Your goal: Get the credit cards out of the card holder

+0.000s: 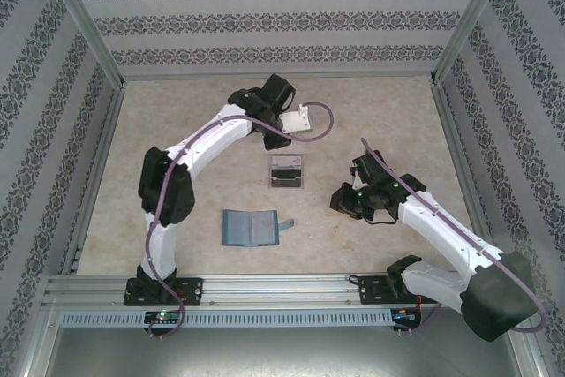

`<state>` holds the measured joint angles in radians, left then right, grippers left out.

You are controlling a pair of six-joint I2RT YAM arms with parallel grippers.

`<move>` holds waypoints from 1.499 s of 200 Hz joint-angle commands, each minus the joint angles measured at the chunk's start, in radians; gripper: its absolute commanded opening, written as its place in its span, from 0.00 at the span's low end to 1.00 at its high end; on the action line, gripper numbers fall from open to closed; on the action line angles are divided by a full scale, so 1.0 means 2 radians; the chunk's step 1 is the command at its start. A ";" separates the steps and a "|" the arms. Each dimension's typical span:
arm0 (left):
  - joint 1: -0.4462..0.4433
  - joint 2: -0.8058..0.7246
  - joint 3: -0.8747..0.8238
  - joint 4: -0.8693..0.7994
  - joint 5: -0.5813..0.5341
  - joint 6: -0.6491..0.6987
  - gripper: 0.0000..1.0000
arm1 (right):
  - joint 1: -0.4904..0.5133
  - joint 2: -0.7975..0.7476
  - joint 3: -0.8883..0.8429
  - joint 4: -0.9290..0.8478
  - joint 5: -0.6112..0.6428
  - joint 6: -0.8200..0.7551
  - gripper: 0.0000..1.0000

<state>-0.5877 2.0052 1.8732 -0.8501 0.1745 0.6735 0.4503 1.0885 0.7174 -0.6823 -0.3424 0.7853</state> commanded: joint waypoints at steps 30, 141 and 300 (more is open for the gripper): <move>0.007 -0.117 -0.146 0.140 -0.008 -0.254 0.23 | 0.050 0.036 0.033 0.031 0.004 0.019 0.26; -0.014 -0.237 -0.351 0.156 0.031 -0.558 0.39 | 0.162 0.174 0.088 0.126 -0.015 0.056 0.26; -0.050 -0.325 -0.558 0.247 0.114 -0.768 0.37 | 0.177 0.299 0.076 0.179 -0.023 0.058 0.24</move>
<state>-0.6636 1.3819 0.7956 -0.4587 0.3405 -0.7704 0.7902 1.6680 0.8894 -0.3466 -0.3904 0.8951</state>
